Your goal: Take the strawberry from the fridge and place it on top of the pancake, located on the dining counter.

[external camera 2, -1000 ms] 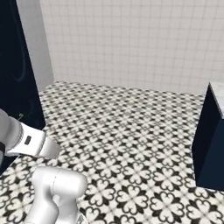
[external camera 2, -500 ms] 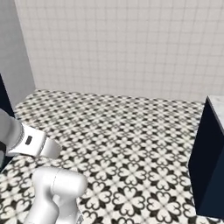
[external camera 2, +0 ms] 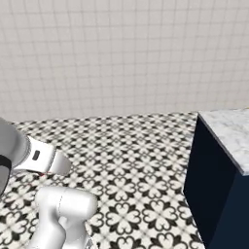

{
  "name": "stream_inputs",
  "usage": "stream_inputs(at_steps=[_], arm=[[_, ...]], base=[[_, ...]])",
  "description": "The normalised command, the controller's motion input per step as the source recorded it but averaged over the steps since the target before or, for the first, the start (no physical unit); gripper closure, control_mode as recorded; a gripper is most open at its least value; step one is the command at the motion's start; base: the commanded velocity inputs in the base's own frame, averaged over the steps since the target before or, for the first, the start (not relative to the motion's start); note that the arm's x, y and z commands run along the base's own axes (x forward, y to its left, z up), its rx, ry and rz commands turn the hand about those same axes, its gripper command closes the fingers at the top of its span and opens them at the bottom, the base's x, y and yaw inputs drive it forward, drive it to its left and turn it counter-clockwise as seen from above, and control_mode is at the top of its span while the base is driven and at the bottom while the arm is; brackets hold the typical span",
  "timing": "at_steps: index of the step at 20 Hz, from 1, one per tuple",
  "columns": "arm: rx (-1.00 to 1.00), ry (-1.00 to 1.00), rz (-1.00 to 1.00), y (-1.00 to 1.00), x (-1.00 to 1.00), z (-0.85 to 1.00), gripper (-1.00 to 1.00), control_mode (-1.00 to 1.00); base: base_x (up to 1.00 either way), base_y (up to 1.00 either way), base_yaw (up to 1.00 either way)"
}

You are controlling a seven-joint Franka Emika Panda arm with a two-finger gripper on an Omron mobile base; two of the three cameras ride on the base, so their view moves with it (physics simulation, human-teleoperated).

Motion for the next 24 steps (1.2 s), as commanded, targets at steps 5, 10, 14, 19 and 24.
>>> stream_inputs(at_steps=[5,10,14,19,24], arm=[[0.00,0.00,0.00,0.00,0.00,0.00,1.00,1.00],[0.00,0.00,0.00,0.00,0.00,0.00,1.00,1.00],[0.00,0.00,0.00,0.00,0.00,0.00,1.00,1.00],[0.00,0.00,0.00,0.00,0.00,0.00,1.00,1.00],[0.00,0.00,0.00,0.00,0.00,0.00,1.00,1.00]], base=[[1.00,0.62,-0.51],[1.00,0.67,-0.50],[1.00,0.86,-0.57],[0.97,0.88,-0.59],[0.80,1.00,-0.54]])
